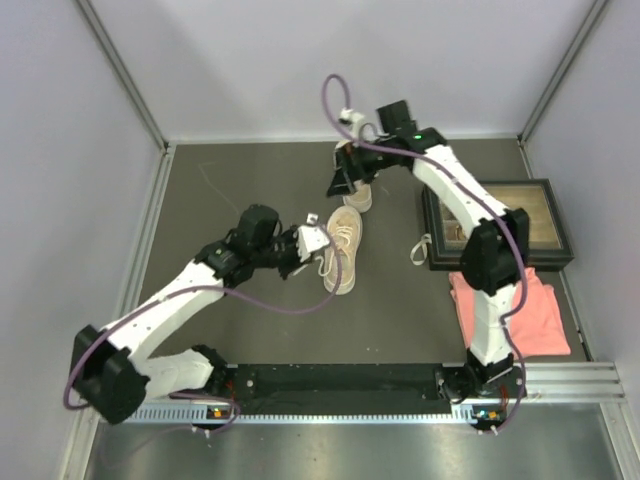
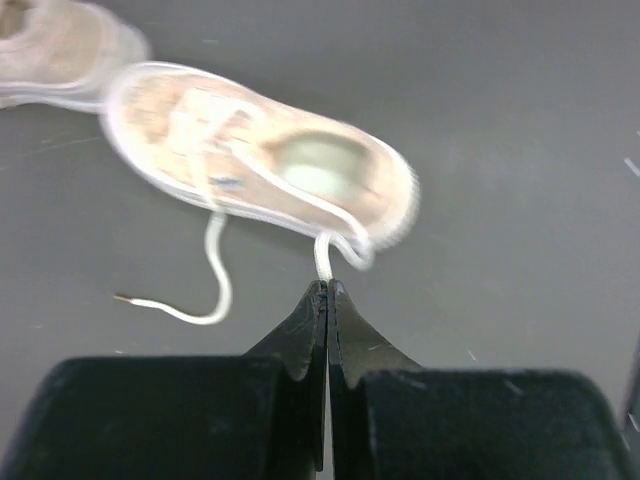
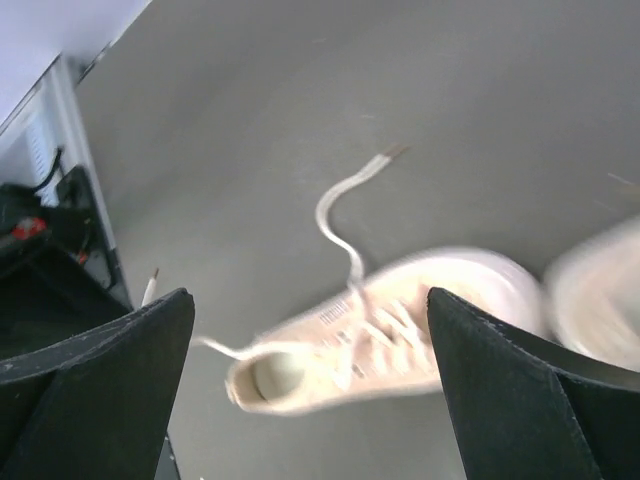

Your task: Tie the shoes

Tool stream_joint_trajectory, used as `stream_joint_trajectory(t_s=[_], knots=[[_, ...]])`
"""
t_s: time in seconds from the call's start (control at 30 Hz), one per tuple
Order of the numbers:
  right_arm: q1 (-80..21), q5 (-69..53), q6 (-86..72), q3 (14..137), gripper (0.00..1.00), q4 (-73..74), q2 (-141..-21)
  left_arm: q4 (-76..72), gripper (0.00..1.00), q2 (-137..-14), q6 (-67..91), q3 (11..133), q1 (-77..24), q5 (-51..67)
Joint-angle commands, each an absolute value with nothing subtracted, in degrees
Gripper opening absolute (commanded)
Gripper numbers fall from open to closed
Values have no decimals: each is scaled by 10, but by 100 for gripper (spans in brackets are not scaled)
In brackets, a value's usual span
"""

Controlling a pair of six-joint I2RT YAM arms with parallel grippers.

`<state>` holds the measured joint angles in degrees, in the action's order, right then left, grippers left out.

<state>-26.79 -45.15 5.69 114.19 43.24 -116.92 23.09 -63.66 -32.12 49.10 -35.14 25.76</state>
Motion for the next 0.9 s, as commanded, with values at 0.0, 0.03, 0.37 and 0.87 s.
stream_joint_trajectory(t_s=[0.0,0.03,0.37,0.87], knots=[[-204,-461,61,1092,99,433,-1076,103,0,-761,-215,590,-316,201],[-187,-456,80,1066,99,442,-1067,87,0,-784,-199,630,-297,190],[-159,-439,130,890,90,447,-982,55,0,-1015,-91,804,-211,228],[-210,-408,203,845,45,405,-954,167,12,-1196,25,924,-162,286]])
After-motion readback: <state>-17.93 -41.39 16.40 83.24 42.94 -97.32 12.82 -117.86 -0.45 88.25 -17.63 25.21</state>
